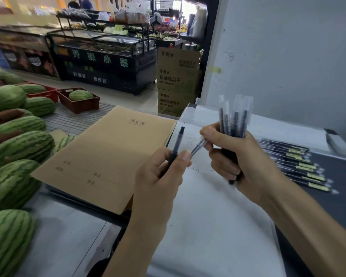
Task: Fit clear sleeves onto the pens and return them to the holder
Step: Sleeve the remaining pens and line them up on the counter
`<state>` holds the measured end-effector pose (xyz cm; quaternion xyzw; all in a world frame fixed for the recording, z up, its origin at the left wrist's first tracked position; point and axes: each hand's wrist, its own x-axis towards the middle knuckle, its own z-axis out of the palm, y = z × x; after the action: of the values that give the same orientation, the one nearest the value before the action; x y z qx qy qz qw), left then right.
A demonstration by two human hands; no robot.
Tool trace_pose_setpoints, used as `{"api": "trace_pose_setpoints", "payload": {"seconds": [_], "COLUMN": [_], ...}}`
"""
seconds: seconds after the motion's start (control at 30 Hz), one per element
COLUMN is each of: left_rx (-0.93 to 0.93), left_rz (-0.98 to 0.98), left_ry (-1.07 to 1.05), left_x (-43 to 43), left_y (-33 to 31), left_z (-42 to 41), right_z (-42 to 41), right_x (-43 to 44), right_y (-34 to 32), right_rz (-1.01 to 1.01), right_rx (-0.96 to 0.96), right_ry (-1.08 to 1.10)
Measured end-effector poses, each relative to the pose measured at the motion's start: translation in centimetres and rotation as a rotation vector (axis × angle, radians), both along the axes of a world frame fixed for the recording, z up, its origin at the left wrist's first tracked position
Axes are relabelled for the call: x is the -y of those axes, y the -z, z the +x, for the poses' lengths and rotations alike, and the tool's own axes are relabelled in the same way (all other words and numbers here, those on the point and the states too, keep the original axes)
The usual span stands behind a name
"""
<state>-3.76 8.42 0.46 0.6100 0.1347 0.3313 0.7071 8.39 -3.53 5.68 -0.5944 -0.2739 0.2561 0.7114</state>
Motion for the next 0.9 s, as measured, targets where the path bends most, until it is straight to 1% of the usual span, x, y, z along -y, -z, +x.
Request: {"api": "trace_pose_setpoints", "payload": {"seconds": [0.07,0.17,0.23,0.33,0.4,0.5,0.57,0.67,0.77,0.9], "left_rx": [0.007,0.005,0.002,0.032,0.063,0.092,0.114,0.164,0.210,0.242], "left_rz": [-0.020,-0.035,-0.052,-0.105,-0.122,-0.096,-0.172,-0.280,-0.344,-0.409], "left_ry": [0.000,-0.001,-0.001,0.011,-0.012,-0.079,-0.107,-0.118,-0.108,-0.092], "left_x": [-0.1,-0.1,0.0,0.1,0.1,0.1,0.0,-0.2,-0.4,-0.6], "left_y": [0.1,0.1,0.0,-0.3,-0.2,0.1,0.1,0.0,0.1,0.2], "left_z": [0.0,0.0,0.1,0.5,0.7,0.6,0.5,0.5,0.3,0.1], "right_z": [-0.1,-0.2,-0.4,-1.4,-2.0,-1.6,-0.9,0.0,0.4,-0.1], "right_x": [-0.1,-0.2,-0.4,-1.0,-1.4,-1.4,-1.0,-0.4,-0.2,-0.8], "right_y": [0.2,0.4,0.4,0.9,1.1,0.8,0.3,-0.3,-0.3,0.0], "right_rz": [0.041,0.061,0.039,-0.081,-0.089,0.022,0.100,0.092,0.061,-0.007], "right_rx": [-0.056,-0.073,-0.047,0.054,0.072,-0.013,-0.078,-0.153,-0.232,-0.194], "right_ry": [-0.052,-0.063,-0.061,-0.067,-0.048,0.082,0.179,0.276,0.233,0.138]}}
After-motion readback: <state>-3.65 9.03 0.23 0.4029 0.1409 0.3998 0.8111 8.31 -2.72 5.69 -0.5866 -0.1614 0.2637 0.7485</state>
